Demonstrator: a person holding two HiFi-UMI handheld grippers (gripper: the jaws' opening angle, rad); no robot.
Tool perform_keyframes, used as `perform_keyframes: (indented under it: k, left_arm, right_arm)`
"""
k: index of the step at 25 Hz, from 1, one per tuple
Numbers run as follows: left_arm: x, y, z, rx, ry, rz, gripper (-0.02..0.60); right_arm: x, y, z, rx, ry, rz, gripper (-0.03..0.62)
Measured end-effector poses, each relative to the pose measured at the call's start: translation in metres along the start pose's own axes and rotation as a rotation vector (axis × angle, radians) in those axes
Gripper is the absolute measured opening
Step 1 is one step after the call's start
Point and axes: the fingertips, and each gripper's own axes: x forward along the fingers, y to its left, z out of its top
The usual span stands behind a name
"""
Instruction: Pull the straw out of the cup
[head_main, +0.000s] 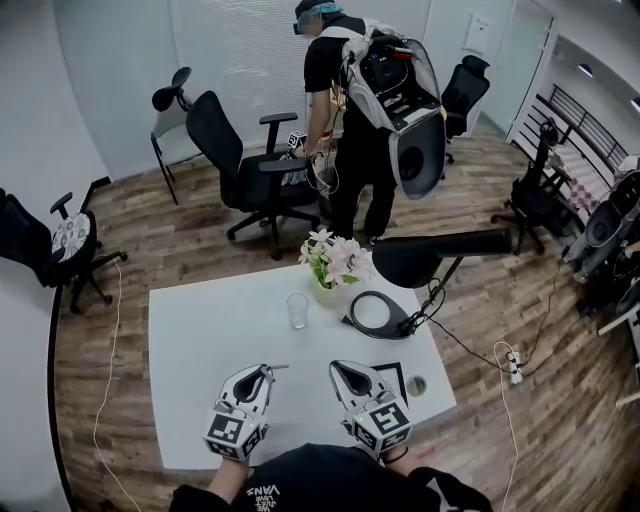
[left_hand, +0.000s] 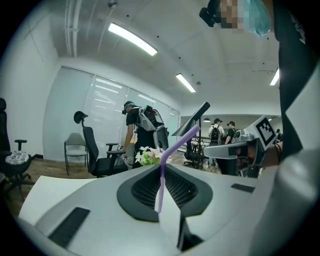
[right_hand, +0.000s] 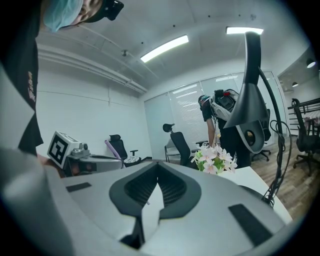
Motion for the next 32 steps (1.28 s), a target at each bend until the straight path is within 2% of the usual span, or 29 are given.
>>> perform_keyframes:
  k: [12,32]
  left_arm:
    - [-0.0039,-0.0044,-0.0040,-0.030,-0.005,-0.010,0.035]
    - [0.0014,-0.0077,-0.0009,-0.042,-0.021,-0.033,0.035]
  right_arm:
    - [-0.0019,0.0041,-0.0044,-0.062,0.040,0.000,0.015]
    - [0.0016,0.0005,-0.0050,-0.042,0.039,-0.015,0.015]
